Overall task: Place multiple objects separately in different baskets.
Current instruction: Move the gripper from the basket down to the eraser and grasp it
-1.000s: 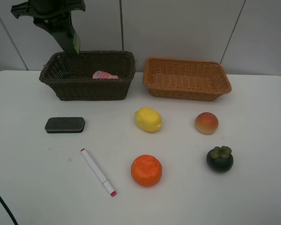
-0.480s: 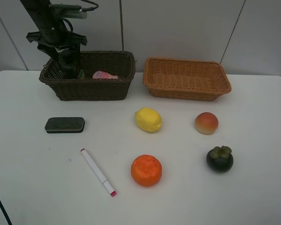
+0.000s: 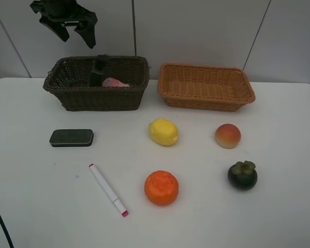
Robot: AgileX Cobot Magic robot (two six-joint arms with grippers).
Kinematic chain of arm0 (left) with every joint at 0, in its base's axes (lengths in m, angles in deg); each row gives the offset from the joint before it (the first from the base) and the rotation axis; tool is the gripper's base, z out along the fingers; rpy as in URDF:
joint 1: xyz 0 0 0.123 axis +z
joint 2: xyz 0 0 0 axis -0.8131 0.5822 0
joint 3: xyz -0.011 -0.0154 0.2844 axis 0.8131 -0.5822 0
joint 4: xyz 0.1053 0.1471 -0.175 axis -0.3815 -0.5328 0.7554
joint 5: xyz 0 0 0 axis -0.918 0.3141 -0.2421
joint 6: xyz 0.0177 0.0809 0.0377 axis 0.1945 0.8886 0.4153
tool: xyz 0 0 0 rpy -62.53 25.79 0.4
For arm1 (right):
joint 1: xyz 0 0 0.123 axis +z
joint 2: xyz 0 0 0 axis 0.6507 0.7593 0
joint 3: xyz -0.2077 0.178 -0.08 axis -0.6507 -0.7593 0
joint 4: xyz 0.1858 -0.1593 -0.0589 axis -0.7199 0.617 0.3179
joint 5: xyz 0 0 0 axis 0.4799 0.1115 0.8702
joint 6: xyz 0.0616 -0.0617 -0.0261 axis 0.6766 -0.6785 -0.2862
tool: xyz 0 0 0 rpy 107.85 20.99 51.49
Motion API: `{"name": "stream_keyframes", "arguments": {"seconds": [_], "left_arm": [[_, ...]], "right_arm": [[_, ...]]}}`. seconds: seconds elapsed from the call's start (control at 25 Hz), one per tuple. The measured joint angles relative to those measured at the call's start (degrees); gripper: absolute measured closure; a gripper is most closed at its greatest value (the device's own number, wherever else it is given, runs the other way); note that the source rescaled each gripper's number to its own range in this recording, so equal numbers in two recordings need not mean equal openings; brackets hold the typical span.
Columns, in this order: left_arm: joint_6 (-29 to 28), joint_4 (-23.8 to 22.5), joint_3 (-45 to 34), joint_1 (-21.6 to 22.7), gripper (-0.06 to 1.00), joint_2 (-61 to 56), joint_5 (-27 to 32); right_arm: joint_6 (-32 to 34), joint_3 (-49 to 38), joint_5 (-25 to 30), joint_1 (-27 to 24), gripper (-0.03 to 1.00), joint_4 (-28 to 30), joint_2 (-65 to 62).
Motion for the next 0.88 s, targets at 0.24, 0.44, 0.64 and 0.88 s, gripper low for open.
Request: {"name": "stream_keyframes", "arguments": {"seconds": [0.24, 0.44, 0.64, 0.88], "left_arm": [[14.09, 0.3, -2.16, -7.85, -0.05, -2.59, -0.01], [20.44, -3.87, -15.61, -16.6, -0.05, -8.56, -0.12], [22.43, -8.2, -31.25, -23.85, -0.05, -15.12, -0.07], [22.84, -9.15, -44.3, -23.54, -0.05, -15.96, -0.51]], "right_arm": [[0.0, 0.0, 0.0, 0.0, 0.13, 0.0, 0.0], [0.0, 0.0, 0.0, 0.0, 0.13, 0.0, 0.0], [0.0, 0.0, 0.0, 0.0, 0.13, 0.0, 0.0], [0.0, 0.0, 0.0, 0.0, 0.13, 0.0, 0.0]]}}
